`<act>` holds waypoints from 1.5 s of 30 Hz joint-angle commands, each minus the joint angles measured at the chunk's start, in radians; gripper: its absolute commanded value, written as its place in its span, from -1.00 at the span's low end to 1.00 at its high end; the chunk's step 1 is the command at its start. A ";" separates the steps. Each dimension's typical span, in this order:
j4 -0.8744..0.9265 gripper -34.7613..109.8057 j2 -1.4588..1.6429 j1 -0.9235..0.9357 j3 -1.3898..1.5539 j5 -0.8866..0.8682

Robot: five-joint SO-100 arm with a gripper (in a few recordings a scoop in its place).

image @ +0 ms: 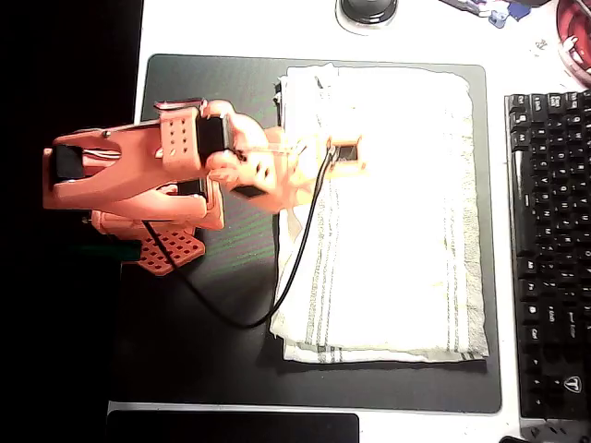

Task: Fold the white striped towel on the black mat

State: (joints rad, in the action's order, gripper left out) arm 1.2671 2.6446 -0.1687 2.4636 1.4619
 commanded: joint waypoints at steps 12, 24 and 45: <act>0.023 -0.52 -0.499 -0.316 -0.612 -0.222; 0.018 -0.50 -0.980 -0.466 -0.960 -0.360; 0.114 -0.26 -1.626 -0.540 -1.474 -0.469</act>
State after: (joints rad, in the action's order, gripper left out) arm 1.3760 1.0278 -0.6934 1.0492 0.9986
